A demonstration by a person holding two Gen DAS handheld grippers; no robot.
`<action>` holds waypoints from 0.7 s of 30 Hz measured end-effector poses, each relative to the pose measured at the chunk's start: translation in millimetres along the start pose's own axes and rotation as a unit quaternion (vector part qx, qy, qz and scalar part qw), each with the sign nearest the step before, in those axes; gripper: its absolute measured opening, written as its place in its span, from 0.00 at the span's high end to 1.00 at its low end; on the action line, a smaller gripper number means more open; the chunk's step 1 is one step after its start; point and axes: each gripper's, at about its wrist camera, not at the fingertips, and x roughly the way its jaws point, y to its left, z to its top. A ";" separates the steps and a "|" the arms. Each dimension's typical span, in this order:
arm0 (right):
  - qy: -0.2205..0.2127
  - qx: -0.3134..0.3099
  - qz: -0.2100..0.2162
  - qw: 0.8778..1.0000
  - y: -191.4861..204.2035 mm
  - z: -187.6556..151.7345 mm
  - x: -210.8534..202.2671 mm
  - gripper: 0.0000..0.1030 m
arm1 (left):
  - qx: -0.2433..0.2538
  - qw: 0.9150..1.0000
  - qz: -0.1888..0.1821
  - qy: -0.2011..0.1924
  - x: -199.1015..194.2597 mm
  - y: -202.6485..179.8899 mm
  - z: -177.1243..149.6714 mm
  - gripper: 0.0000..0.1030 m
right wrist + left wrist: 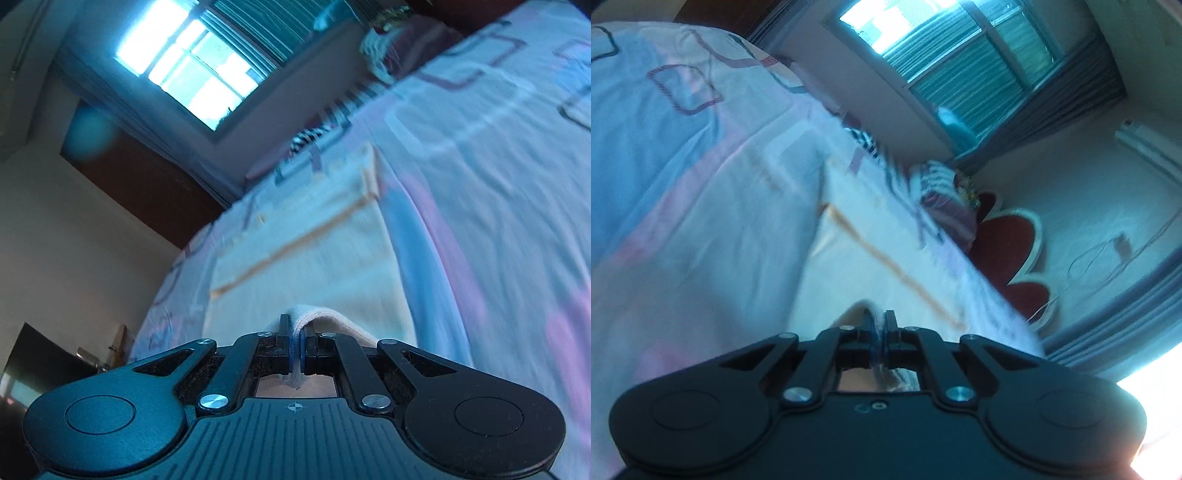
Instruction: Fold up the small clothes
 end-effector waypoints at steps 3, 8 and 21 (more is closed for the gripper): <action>-0.009 -0.001 0.002 1.000 3.4 37.7 24.1 0.98 | -0.077 0.997 -0.020 -0.016 30.5 -0.2 25.0 0.97; -0.013 0.005 -0.002 1.000 -5.6 98.3 78.6 0.98 | -0.067 0.998 0.016 -0.016 91.7 -13.8 66.8 0.98; 0.044 0.057 -0.026 0.997 -70.4 185.5 221.8 0.98 | -0.027 0.994 0.103 0.039 229.8 4.4 137.5 0.97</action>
